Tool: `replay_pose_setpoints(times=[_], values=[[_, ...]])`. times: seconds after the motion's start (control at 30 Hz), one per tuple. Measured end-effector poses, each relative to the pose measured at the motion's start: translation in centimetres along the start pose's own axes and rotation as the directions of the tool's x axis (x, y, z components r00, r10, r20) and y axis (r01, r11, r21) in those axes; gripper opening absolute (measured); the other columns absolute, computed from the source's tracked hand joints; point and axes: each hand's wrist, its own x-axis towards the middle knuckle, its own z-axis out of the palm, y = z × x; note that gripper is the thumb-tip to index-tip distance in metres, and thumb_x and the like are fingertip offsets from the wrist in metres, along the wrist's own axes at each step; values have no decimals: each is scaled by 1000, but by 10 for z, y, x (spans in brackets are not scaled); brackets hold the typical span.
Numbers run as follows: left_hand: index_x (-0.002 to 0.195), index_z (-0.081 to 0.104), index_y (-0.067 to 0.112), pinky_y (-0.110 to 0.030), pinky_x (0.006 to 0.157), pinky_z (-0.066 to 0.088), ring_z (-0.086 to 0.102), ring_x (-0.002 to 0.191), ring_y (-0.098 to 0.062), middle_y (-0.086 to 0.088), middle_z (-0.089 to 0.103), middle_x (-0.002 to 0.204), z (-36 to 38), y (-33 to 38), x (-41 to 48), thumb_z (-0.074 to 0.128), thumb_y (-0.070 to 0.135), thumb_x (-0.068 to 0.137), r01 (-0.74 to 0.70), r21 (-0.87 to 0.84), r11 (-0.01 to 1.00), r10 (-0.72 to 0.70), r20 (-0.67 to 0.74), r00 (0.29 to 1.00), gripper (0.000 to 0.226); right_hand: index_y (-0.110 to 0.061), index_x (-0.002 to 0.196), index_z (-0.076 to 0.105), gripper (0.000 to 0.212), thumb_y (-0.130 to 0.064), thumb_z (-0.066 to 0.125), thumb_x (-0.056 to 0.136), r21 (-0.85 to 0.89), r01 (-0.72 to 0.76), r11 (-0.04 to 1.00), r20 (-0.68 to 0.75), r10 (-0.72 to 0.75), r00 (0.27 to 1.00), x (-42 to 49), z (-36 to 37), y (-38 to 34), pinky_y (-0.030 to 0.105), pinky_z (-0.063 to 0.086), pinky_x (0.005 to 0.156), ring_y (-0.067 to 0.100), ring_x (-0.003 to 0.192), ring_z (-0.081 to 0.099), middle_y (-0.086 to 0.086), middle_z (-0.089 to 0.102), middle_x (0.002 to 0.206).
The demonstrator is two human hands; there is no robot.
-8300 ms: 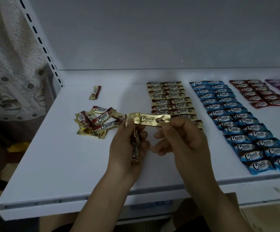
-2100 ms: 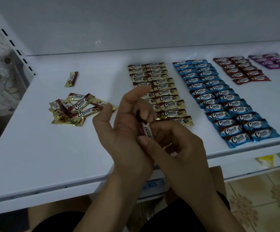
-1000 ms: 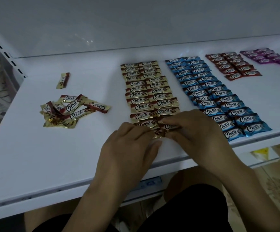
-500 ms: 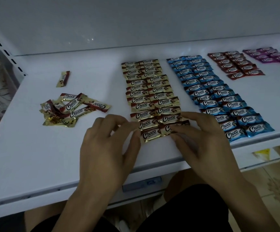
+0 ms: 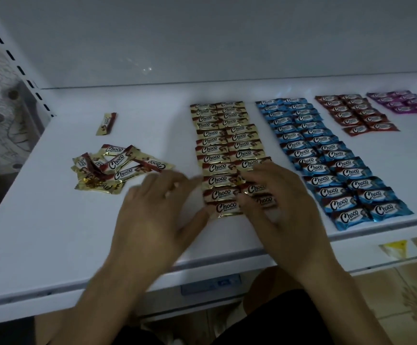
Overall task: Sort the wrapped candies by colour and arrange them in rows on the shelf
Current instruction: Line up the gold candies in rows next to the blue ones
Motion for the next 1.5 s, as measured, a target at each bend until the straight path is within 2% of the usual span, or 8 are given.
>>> replay_pose_setpoints(times=[0.13,0.3,0.43,0.57,0.87,1.03,1.17,1.5], values=[[151,24,29,-58,111,20,16,146,-29,-7,14,160,-23,-62,20,37,92,59,151,190,970,-181,155,971,112,-19,132,50,43,-34,54,92,73,2,997,244,-20,970,50,35,-45,26,34,103,13,127,41,1,48,136],[144,-27,40,-56,114,-8,-30,141,-19,6,-39,149,-25,-127,33,19,106,30,309,240,920,-379,346,858,140,-20,146,30,52,-35,45,98,252,-437,863,580,227,783,107,105,-90,26,38,95,20,128,44,5,38,147],[148,-20,29,-55,118,2,-17,146,-27,-1,-21,159,-10,-150,47,23,87,46,317,214,924,-376,352,857,125,-13,143,35,54,-38,44,96,314,-459,831,428,308,850,116,149,-108,38,38,106,22,128,45,9,43,143],[154,9,19,-51,118,16,6,149,-26,-7,12,161,3,-177,53,23,98,56,318,37,947,-317,249,915,127,-17,129,50,37,-34,43,97,435,-568,699,453,375,809,141,158,-103,31,45,87,17,110,54,-2,55,120],[154,4,17,-45,115,27,23,145,-21,-2,24,158,7,-174,50,45,91,47,395,-48,917,-390,90,916,136,-26,100,59,42,-48,23,101,195,-338,921,518,197,833,187,199,-107,29,36,90,12,95,56,-8,61,96],[154,9,16,-39,97,46,57,116,-15,3,57,131,-1,-170,51,68,70,57,343,-97,934,-334,97,938,125,-23,107,61,46,-55,30,97,446,-545,710,430,364,826,168,201,-102,35,48,93,16,100,62,0,66,106],[145,39,25,-36,86,49,57,107,-20,3,57,128,-5,-165,49,52,70,64,215,-63,975,-211,67,975,94,-26,96,62,31,-45,37,99,602,-578,551,290,523,801,149,191,-91,40,53,87,19,92,66,5,69,99],[102,64,25,-28,59,43,62,75,-17,12,65,80,-8,-165,48,65,31,84,350,-144,925,-354,2,935,19,-15,114,61,25,-14,41,99,549,-393,737,131,388,912,133,184,-83,1,40,72,-6,85,54,-10,59,100]])
